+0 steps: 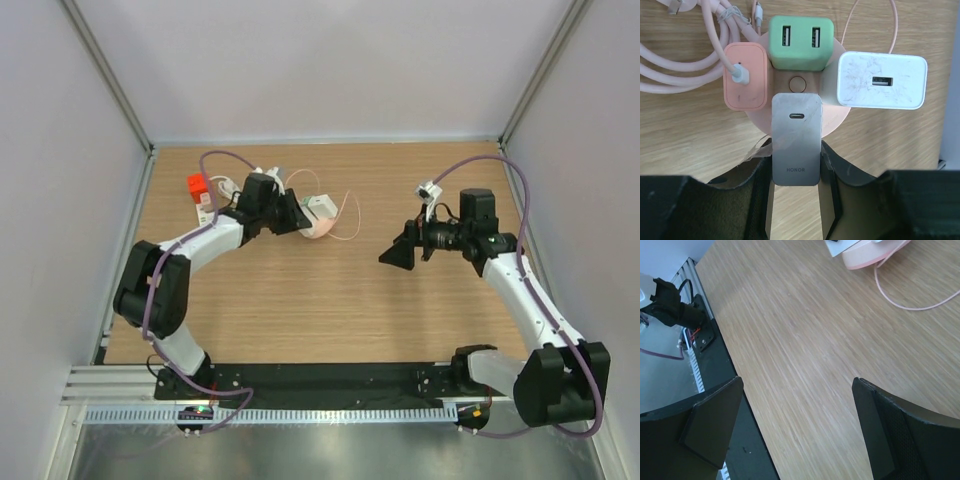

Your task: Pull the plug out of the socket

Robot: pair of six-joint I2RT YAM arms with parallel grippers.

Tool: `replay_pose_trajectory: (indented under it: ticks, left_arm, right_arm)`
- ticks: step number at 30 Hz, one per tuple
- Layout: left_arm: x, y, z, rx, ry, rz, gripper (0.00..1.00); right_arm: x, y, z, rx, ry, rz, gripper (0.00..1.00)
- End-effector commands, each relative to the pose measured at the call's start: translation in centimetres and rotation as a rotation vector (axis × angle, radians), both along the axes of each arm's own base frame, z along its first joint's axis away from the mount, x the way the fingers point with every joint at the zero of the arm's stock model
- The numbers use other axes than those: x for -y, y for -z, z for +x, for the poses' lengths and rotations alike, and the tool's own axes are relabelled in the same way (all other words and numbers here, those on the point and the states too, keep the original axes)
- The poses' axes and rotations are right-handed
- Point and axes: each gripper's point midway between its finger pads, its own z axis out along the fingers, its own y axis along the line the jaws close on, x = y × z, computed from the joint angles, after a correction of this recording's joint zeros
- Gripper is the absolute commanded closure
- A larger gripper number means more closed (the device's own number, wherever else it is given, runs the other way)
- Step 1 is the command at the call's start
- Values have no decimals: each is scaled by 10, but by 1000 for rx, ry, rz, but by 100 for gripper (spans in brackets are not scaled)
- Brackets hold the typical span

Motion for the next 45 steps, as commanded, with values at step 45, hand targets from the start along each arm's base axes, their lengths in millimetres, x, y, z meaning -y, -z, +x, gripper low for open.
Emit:
replay_pose_trajectory:
  ticks: [45]
  left_arm:
    - [59, -84, -16, -17, -239, -561, 100]
  right_arm:
    - [-86, 45, 89, -322, 294, 42, 1]
